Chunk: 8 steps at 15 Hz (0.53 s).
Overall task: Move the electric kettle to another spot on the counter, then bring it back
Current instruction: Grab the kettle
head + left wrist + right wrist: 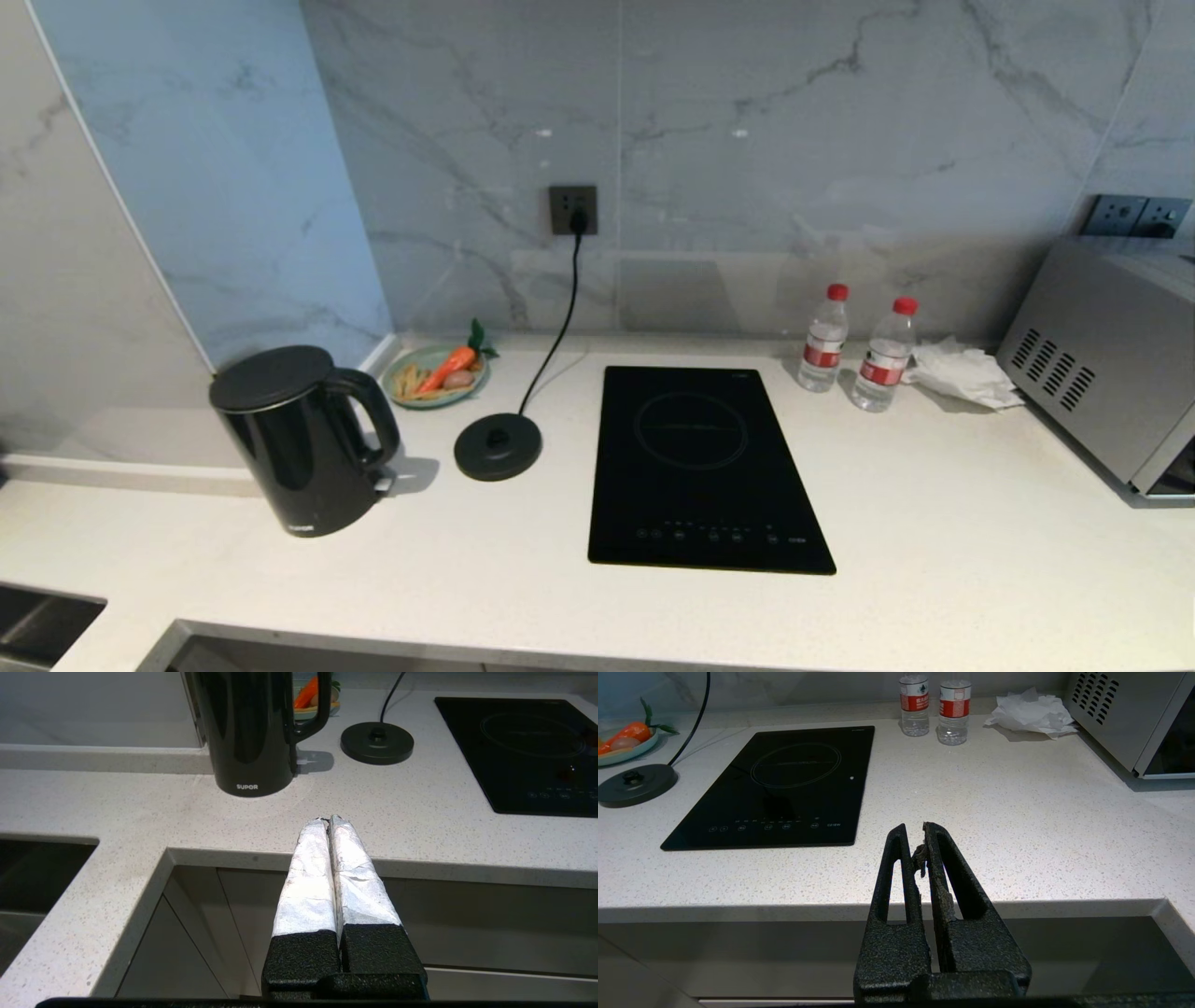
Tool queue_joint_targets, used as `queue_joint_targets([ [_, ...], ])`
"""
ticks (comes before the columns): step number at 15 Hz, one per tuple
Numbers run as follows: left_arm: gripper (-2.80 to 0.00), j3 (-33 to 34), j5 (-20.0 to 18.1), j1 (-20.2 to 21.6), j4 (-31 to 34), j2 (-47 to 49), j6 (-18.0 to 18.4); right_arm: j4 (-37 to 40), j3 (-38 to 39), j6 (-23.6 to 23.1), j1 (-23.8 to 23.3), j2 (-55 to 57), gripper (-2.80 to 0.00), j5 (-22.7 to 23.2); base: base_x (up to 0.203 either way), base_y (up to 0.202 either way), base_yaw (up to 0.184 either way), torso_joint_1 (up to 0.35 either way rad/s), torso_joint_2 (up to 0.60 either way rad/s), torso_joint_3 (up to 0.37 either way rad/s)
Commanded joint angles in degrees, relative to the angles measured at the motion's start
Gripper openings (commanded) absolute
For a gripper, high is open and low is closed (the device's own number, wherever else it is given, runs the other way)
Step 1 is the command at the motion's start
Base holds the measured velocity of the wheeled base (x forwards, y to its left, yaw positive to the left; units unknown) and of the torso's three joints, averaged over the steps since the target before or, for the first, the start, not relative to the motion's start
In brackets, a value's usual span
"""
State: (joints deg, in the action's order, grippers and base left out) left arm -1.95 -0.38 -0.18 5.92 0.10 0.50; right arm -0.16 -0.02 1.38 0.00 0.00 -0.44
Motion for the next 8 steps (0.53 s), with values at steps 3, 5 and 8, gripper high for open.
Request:
queue_joint_targets([
  [3, -2.8, 0.0, 0.0, 0.0, 0.0, 0.0, -0.1, 0.0, 0.0, 0.0, 0.0, 0.1, -2.8, 0.0, 0.0, 0.0, 0.0, 0.0, 0.0, 0.0],
  [5, -2.8, 0.0, 0.1, 0.0, 0.0, 0.0, -0.1, 0.0, 0.0, 0.0, 0.0, 0.1, -2.8, 0.0, 0.0, 0.0, 0.0, 0.0, 0.0, 0.0],
  [8, -2.8, 0.0, 0.3, 0.1, 0.0, 0.0, -0.2, 0.0, 0.0, 0.0, 0.0, 0.1, -2.8, 0.0, 0.0, 0.0, 0.0, 0.0, 0.0, 0.0],
])
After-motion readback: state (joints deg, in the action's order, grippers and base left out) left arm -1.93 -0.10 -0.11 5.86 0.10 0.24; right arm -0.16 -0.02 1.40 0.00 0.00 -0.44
